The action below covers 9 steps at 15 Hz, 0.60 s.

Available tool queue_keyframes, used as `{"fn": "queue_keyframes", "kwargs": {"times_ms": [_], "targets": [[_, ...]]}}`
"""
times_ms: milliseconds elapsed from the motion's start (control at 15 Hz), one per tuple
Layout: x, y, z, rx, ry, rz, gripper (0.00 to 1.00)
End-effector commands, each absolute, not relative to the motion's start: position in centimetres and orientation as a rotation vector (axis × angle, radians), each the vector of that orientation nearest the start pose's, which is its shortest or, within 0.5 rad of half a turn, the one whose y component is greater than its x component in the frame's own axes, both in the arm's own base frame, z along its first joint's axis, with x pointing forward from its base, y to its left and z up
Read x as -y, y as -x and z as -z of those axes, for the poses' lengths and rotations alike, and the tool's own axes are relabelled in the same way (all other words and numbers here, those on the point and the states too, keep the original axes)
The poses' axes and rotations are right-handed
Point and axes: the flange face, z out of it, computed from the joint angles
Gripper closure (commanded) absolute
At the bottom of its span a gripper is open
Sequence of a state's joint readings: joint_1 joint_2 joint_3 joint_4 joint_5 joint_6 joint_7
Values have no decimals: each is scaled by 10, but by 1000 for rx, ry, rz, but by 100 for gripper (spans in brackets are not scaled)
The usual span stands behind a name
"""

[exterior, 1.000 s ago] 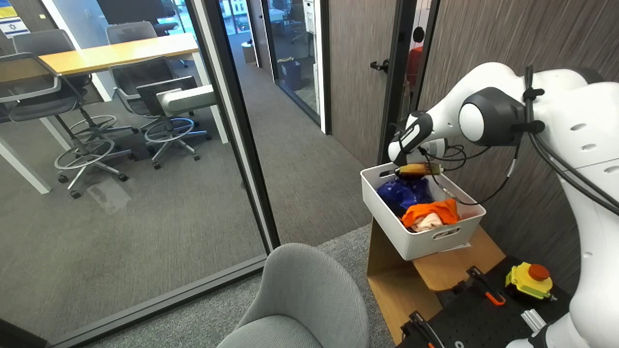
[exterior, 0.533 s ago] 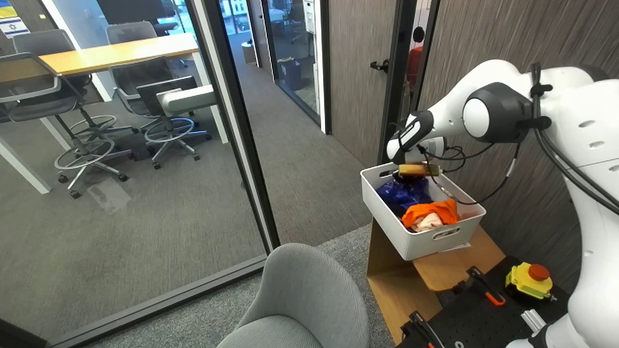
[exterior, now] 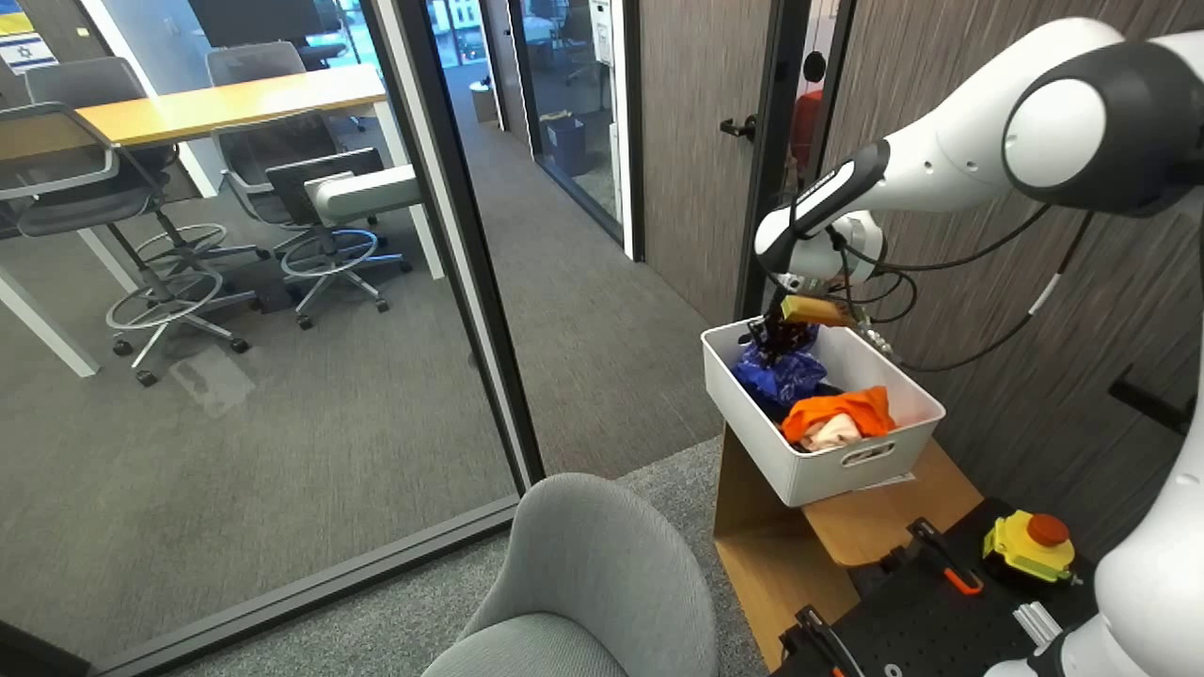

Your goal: Pick up the blue cloth from the box and put it on the chair's headrest

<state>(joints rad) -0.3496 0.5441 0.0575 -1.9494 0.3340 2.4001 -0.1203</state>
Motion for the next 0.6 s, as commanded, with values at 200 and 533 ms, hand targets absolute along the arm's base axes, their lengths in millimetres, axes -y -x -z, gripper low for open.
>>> {"fn": "queue_keyframes", "kwargs": {"times_ms": [200,533], "targets": [[111,-528,-309,-268,2687,-18,94],[55,-499,-401,-1,2655,74,94]]}}
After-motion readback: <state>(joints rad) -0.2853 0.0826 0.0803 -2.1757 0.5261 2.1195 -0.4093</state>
